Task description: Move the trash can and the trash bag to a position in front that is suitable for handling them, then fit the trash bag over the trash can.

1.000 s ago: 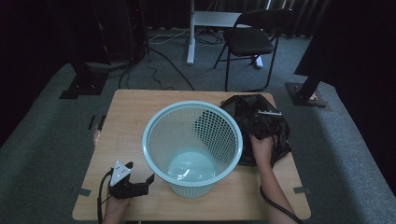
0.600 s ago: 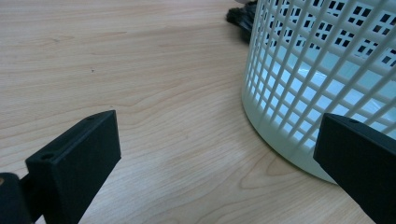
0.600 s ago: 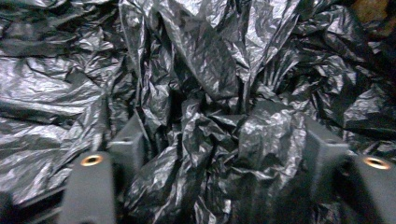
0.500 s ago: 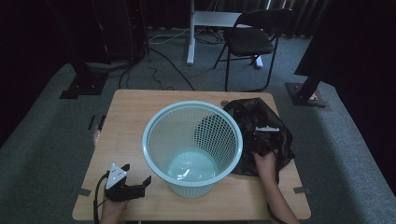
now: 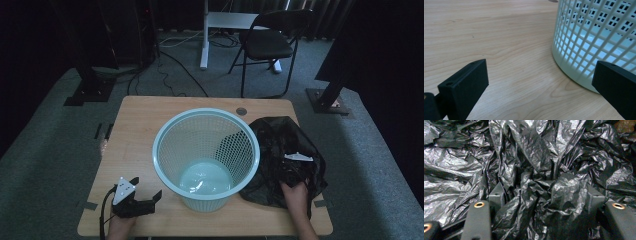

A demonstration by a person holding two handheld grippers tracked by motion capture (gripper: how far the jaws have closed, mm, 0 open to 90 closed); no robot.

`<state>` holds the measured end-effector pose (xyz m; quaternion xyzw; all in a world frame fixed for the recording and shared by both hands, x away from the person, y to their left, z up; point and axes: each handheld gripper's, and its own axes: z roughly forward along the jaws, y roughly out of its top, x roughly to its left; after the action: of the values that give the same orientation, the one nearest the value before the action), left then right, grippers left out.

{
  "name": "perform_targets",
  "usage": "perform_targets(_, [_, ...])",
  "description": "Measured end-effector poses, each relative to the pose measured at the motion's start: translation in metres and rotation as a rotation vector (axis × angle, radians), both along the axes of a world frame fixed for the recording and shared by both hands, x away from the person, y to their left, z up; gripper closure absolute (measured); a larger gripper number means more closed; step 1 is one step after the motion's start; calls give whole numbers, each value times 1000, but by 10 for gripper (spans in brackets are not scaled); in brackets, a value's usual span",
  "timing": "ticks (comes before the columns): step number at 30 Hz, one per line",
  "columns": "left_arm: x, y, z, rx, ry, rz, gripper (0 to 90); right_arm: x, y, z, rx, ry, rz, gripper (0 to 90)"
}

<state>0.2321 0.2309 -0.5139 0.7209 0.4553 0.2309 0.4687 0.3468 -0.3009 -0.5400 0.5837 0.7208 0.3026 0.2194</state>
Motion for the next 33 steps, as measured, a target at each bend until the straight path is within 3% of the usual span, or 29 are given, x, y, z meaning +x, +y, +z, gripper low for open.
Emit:
perform_targets(3, [-2, 1, 2, -19, -15, 21, 9, -4, -1, 0, 35, -9, -9, 295])
perform_targets(16, [-3, 1, -4, -3, 2, 19, 9, -8, 6, -6, -21, -40, -5, 258])
perform_targets(22, [-4, 1, -5, -5, -1, 12, 9, -8, 7, -8, -25, -29, 29, 124])
perform_targets(33, [-2, 3, -8, -20, -1, 1, 9, -8, 8, -8, -25, -30, 25, 124])
